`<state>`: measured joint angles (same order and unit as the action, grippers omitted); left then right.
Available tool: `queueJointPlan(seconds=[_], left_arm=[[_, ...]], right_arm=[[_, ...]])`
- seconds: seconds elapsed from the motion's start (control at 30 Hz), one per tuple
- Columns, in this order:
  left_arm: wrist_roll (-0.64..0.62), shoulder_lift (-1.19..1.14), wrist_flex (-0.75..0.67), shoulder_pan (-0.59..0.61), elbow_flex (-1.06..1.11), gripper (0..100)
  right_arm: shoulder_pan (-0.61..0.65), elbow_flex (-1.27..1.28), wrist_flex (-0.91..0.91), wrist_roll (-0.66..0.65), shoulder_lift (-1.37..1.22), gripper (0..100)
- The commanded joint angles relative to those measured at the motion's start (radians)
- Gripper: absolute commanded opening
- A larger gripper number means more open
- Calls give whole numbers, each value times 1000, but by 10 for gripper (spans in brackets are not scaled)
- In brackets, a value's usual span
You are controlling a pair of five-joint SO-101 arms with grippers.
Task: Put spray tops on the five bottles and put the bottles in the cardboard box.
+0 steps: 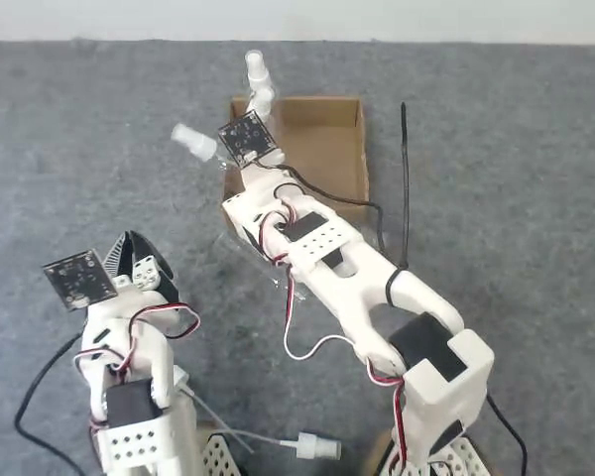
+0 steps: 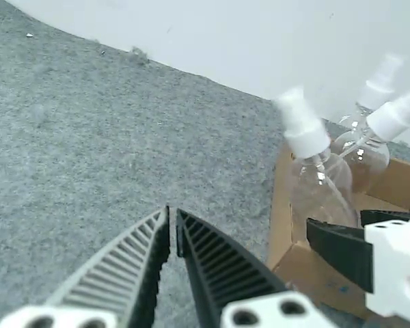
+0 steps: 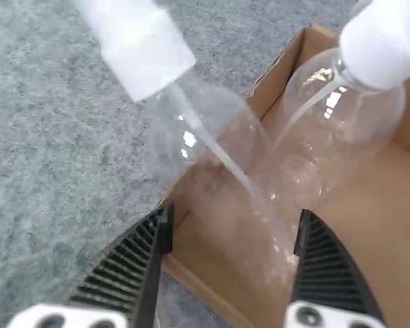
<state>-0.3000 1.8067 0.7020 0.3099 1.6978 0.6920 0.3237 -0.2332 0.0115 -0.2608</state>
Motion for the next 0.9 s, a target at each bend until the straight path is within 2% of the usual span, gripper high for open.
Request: queueJointPlan(seconds=[0.0, 0.6, 0.87], left_arm=[[6, 12, -34, 6, -13, 12], [6, 12, -34, 8, -13, 12], [6, 12, -34, 8, -13, 12]], right_arm=[[-24, -77, 5, 12, 13, 228], [-22, -83, 7, 11, -36, 225], [-30, -101, 13, 3, -44, 33]])
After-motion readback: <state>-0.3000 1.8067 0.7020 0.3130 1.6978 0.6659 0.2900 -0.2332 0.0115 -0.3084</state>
